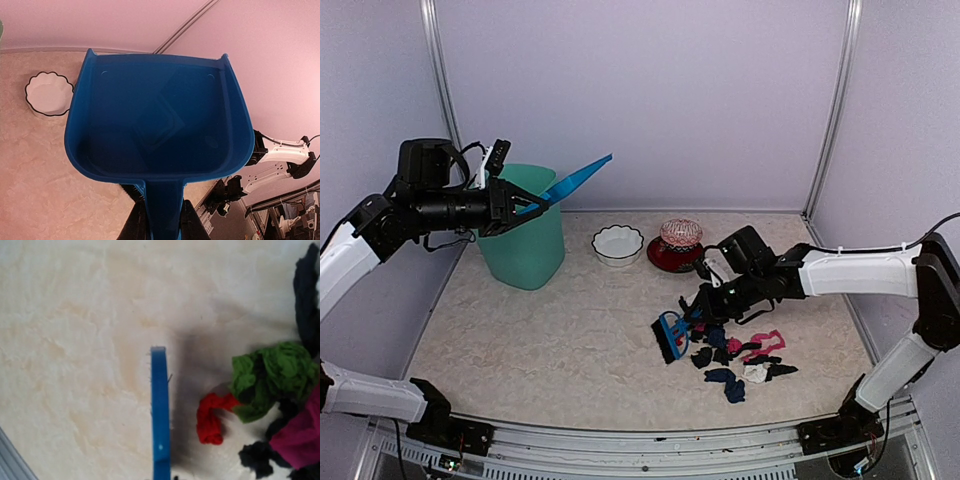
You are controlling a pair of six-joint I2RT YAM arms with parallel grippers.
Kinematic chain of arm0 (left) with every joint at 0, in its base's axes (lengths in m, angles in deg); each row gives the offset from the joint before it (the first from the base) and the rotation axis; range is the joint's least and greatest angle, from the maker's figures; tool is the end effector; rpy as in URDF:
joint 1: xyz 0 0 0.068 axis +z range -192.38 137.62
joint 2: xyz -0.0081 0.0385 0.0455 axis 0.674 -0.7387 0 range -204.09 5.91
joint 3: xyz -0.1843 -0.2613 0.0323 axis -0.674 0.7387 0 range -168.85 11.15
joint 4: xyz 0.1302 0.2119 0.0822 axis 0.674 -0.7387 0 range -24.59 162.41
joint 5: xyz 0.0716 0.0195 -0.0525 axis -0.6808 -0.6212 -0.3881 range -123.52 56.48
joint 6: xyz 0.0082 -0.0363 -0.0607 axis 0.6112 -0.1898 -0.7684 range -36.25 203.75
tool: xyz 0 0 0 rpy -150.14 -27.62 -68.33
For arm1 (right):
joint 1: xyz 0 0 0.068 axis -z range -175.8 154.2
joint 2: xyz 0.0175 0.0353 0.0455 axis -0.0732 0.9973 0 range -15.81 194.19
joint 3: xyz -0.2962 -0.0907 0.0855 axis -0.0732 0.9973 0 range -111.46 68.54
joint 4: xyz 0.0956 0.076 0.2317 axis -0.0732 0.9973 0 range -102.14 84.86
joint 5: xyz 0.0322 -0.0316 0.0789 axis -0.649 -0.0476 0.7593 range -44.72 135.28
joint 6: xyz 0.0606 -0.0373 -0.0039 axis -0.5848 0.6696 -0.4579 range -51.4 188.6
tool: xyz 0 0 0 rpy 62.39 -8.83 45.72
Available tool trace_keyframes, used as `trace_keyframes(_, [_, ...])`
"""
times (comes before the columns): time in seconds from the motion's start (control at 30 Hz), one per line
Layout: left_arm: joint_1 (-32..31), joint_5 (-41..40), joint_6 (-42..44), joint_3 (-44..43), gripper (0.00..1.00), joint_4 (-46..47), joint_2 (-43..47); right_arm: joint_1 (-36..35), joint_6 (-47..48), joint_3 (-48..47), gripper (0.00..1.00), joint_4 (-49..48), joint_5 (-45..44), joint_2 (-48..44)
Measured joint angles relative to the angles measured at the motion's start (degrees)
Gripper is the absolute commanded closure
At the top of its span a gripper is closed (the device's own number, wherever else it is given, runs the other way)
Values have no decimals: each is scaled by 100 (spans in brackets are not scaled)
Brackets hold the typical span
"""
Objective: Sweep away the paper scraps from the table
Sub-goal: Sweep the paper scraps at the center of the board.
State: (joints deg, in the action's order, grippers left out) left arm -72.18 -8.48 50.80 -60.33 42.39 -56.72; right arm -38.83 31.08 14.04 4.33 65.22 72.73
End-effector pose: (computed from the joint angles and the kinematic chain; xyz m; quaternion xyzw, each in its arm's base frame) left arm 0.1850 -0.1345 0.4435 0.1003 0.8084 -0.4399 0.3780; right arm 0.2283 0.2406 0.2400 -0.1030 0.9231 0.3395 0.1486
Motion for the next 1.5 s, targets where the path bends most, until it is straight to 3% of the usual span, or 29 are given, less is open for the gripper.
trace_keyframes(0.47, [-140, -63, 4, -4, 100, -4, -13, -11, 297, -522, 100, 1084, -1530, 50])
trace_keyframes(0.73, [-310, -138, 92, -4, 100, -7, -142, -11, 466, -531, 100, 1751, -1156, -1443])
trace_keyframes(0.97, [-702, -164, 374, 68, 100, 0, -197, -11, 201, -498, 100, 3309, -940, -2702])
trace_keyframes(1.17, [-1224, -192, 697, 555, 100, 0, -164, -39, -223, 149, 100, 4459, -422, -3718])
trace_keyframes(1.3, [-1421, -247, 780, 911, 100, -7, -127, -81, -468, 586, 100, 4673, -275, -3842])
trace_keyframes(1.5, [-1829, -704, 800, 1300, 100, -13, -87, -190, -743, 1198, 100, 4232, -485, -3211])
